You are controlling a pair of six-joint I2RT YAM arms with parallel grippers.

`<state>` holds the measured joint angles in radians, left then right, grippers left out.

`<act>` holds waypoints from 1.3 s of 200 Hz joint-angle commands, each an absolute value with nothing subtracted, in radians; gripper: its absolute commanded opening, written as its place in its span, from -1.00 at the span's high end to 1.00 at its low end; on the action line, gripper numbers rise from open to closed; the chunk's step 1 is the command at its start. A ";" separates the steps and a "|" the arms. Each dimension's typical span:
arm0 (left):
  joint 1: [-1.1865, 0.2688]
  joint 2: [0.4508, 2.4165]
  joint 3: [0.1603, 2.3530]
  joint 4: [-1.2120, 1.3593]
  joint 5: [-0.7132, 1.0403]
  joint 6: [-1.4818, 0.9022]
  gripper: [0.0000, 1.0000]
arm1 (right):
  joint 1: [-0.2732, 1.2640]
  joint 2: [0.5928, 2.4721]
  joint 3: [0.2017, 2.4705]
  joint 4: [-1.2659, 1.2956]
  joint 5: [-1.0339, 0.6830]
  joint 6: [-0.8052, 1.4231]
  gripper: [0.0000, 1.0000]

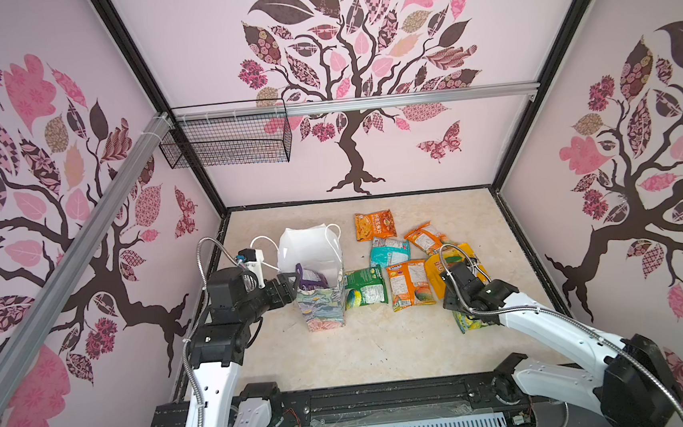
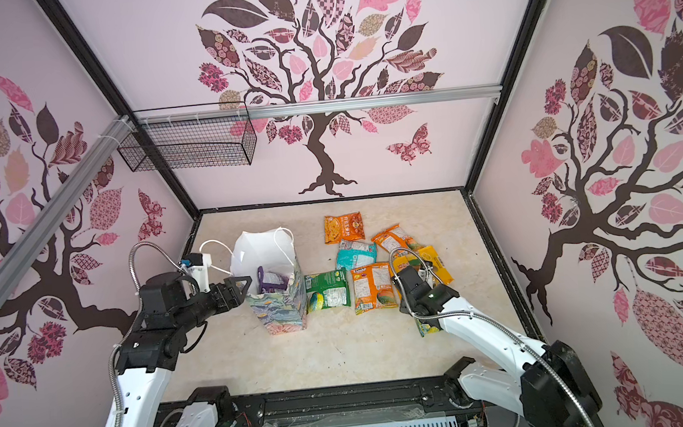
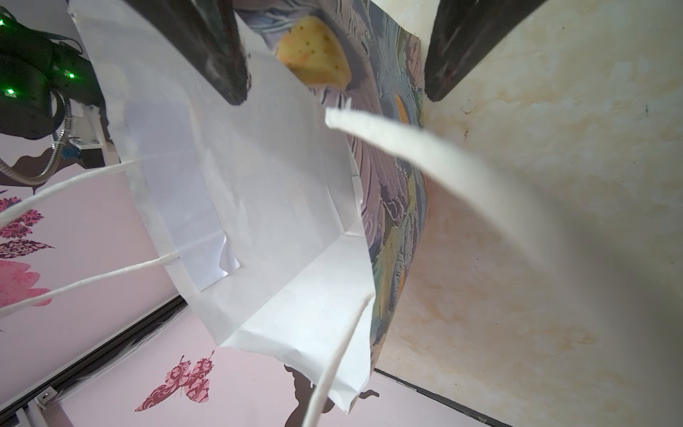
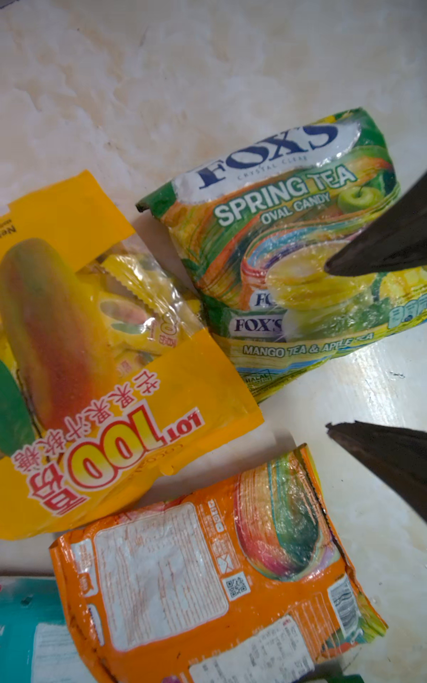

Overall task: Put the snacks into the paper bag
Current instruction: 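Move the right gripper over the green Fox's Spring Tea packet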

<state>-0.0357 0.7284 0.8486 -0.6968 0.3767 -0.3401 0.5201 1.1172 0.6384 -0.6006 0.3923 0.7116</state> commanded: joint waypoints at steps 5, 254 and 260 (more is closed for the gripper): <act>-0.040 0.721 0.837 -0.688 0.386 -0.332 -0.57 | 0.507 1.173 0.651 -0.583 0.426 0.697 -0.40; -0.039 0.717 0.835 -0.685 0.402 -0.333 -0.57 | 0.519 1.278 0.599 -0.546 0.018 0.646 -0.46; -0.039 0.717 0.835 -0.686 0.402 -0.333 -0.58 | 0.543 1.274 0.602 -0.546 0.015 0.657 -0.46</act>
<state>-0.0357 0.7265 0.8486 -0.6964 0.3908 -0.3405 0.4664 1.2556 0.6029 -0.5209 0.1860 0.6273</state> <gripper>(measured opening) 0.787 0.732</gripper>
